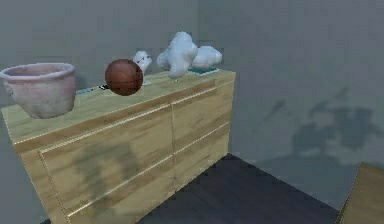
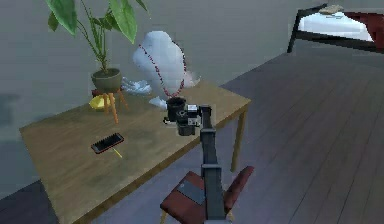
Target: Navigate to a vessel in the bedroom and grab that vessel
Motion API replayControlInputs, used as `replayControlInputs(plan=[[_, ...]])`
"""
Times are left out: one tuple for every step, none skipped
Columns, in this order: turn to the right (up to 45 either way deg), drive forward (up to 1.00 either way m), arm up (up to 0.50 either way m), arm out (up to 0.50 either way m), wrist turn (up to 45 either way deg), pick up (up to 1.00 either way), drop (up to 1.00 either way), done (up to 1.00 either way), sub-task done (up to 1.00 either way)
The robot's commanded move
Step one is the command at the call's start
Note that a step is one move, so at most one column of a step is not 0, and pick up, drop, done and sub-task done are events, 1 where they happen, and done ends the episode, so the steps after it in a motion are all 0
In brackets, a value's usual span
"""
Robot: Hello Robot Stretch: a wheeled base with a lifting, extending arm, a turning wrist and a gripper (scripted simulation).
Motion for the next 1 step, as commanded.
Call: replayControlInputs(plan=[[0.0,0.00,0.00,0.00,0.0,0.00,0.00,1.00,0.00]])
